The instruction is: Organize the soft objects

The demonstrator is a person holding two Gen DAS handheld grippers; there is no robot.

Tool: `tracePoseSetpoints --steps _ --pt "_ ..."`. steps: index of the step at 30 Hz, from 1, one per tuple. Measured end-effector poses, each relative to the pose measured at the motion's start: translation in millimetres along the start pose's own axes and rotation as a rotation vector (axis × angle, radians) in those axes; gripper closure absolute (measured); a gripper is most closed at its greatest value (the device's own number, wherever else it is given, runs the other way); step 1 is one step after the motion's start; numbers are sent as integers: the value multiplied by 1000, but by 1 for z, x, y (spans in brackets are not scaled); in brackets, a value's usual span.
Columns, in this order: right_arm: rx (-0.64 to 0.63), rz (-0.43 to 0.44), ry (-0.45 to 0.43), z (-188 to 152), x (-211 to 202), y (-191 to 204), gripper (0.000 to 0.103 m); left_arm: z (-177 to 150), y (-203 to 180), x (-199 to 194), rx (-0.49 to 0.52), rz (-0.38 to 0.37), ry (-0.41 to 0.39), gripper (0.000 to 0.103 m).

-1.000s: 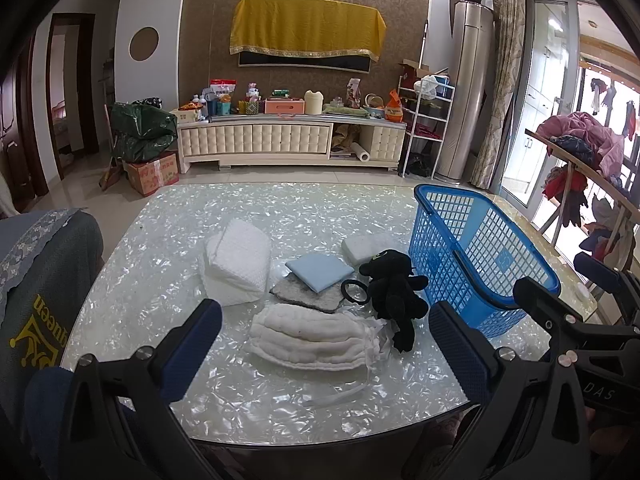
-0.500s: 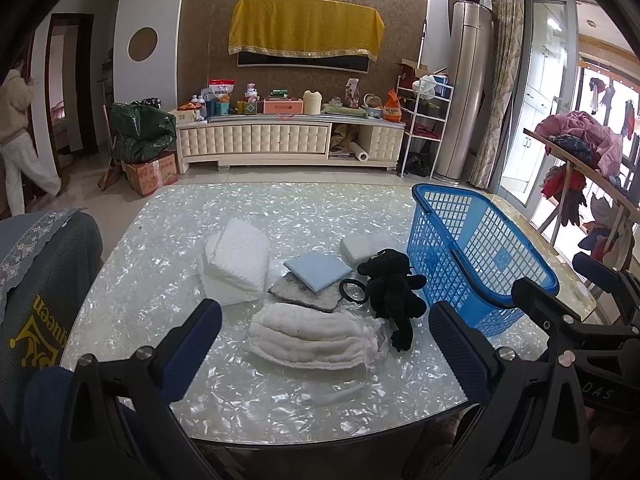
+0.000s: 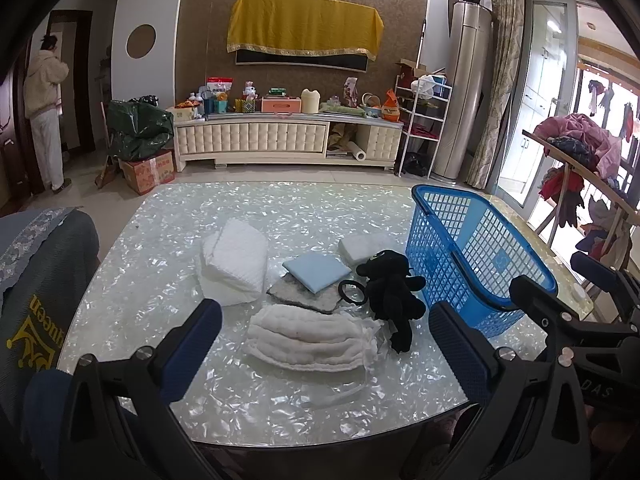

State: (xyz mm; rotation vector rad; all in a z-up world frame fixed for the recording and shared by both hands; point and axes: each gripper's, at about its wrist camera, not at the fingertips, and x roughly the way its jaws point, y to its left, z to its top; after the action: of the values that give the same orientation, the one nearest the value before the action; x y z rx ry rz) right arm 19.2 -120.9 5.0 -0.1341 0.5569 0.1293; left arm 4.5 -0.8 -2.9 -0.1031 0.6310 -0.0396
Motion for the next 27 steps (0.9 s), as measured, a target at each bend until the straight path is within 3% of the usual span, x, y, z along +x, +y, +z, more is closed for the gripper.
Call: tracePoseSetpoints --steps 10,16,27 --pt "-6 0 2 22 13 12 0 23 19 18 45 -53 58 0" --pt "-53 8 177 28 51 27 0 46 54 54 86 -107 145 0" --pt "-122 84 302 37 100 66 0 71 103 132 233 -105 333 0"
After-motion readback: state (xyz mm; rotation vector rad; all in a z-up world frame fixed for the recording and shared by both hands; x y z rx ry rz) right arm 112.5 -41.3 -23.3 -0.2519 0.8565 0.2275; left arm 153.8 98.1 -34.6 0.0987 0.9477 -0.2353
